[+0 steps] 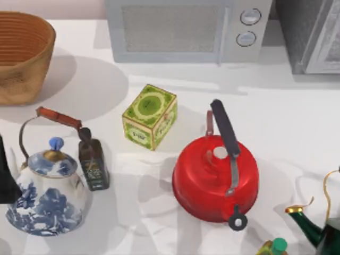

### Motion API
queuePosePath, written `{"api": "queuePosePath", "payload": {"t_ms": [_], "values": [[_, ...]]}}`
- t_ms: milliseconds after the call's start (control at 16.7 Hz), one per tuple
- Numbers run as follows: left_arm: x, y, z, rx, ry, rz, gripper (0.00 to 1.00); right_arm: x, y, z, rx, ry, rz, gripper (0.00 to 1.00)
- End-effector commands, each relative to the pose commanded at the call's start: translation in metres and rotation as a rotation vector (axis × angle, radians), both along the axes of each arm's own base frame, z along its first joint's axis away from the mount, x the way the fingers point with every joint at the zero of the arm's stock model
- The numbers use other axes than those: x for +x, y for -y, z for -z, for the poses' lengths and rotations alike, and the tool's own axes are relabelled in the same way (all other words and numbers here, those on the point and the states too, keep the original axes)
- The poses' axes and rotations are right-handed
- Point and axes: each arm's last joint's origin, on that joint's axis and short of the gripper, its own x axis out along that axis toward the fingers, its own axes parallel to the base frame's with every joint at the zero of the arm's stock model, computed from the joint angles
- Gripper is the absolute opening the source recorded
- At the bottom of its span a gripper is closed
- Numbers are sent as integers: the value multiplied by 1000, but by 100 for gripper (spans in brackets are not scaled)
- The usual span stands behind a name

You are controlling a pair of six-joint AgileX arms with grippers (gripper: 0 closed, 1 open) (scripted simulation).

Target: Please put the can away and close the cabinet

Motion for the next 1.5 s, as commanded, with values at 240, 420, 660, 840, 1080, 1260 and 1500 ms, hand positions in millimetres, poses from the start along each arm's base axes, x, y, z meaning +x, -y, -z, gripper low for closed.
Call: {"api": "queuePosePath", "payload": {"t_ms": [240, 420, 660, 840, 1080, 1260, 1500], "values": [[0, 0, 0, 0, 0, 0, 100, -14, 26, 15, 17, -16, -1, 100], [0, 0, 0, 0, 0, 0, 100, -15, 27, 15, 17, -17, -1, 100], [0, 0, 0, 0, 0, 0, 100, -14, 28, 14, 19, -18, -1, 100], [0, 0, 0, 0, 0, 0, 100, -8, 46, -3, 9, -13, 9, 100], [0, 0, 0, 0, 0, 0, 100, 6, 83, -54, 3, -11, 21, 100], [0, 0, 0, 0, 0, 0, 100, 15, 104, -113, 26, -23, 24, 100], [0, 0, 0, 0, 0, 0, 100, 15, 101, -206, 63, -41, 17, 100]]}}
